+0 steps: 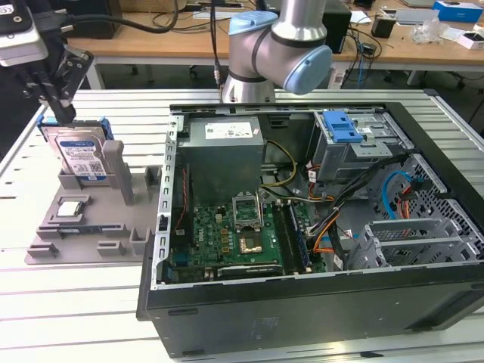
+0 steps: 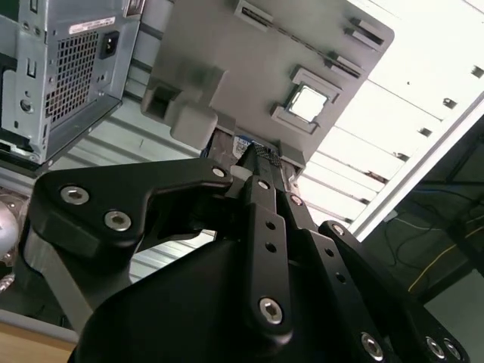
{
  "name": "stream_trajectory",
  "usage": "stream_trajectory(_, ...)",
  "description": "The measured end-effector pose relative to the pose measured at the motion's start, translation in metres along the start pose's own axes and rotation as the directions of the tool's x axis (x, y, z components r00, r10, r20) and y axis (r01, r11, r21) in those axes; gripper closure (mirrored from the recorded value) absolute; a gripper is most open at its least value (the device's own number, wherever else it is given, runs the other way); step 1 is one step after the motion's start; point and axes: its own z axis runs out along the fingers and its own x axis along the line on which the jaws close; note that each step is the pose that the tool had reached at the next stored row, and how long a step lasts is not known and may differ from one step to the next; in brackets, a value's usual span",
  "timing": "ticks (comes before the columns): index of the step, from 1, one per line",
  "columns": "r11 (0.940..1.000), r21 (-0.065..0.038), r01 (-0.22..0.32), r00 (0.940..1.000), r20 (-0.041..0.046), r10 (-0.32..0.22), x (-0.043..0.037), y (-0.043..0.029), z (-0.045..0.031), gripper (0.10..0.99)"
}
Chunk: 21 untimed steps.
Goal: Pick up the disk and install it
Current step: 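Reach for the disk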
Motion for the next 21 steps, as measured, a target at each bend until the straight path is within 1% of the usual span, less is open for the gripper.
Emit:
stream_trajectory(9, 1.0000, 0.000, 0.000, 1.0000, 0.0001, 0.000, 0.0251, -0.0018, -0.0001, 0.980)
stream_trajectory(10, 1.0000, 0.000, 0.000, 1.0000, 0.0000, 0.000, 0.0292, -0.0018, 0.0001, 0.980)
stream_trajectory(12, 1.0000, 0.000, 0.000, 1.0000, 0.0000, 0.000, 0.0333, -0.0009, 0.0005, 0.980)
stream_trajectory(13, 1.0000, 0.000, 0.000, 1.0000, 0.0001, 0.000, 0.0369, 0.0009, 0.0009, 0.980)
stream_trajectory(15, 1.0000, 0.000, 0.000, 1.0000, 0.0000, 0.000, 0.0416, 0.0056, 0.0014, 0.980)
stream_trajectory(17, 1.0000, 0.000, 0.000, 1.0000, 0.0000, 0.000, 0.0513, 0.0140, 0.0030, 0.980)
stream_trajectory(18, 1.0000, 0.001, 0.000, 1.0000, -0.0001, 0.000, 0.0542, 0.0162, 0.0038, 0.980)
stream_trajectory(20, 1.0000, 0.001, 0.000, 1.0000, 0.0001, 0.000, 0.0573, 0.0185, 0.0054, 0.980)
stream_trajectory(21, 1.0000, 0.001, 0.000, 1.0000, 0.0002, 0.000, 0.0605, 0.0208, 0.0069, 0.980)
